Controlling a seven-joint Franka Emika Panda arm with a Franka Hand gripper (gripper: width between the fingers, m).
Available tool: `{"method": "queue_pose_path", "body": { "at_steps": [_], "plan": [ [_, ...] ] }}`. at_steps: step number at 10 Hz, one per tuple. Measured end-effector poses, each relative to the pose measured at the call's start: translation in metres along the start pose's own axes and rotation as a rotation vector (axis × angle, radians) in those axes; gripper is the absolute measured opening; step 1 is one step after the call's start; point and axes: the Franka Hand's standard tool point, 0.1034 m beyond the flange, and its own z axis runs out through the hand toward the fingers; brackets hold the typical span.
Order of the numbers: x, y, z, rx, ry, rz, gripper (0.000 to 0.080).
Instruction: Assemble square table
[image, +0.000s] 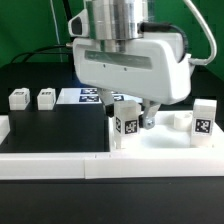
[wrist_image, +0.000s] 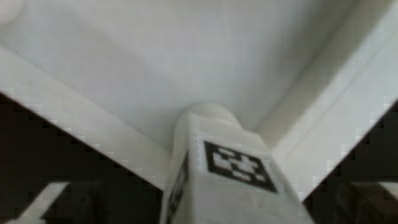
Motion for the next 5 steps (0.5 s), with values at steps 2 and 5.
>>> {"method": "queue_pose_path", "body": {
  "at_steps": [2, 5],
  "plan": [
    [0.0005, 0.0011, 0.0002, -0.007, 0.004, -0.192, 0.0649],
    [0.0020, 0.0003, 0.0005, -0.017, 0.034, -0.772, 0.0649]
  ]
}}
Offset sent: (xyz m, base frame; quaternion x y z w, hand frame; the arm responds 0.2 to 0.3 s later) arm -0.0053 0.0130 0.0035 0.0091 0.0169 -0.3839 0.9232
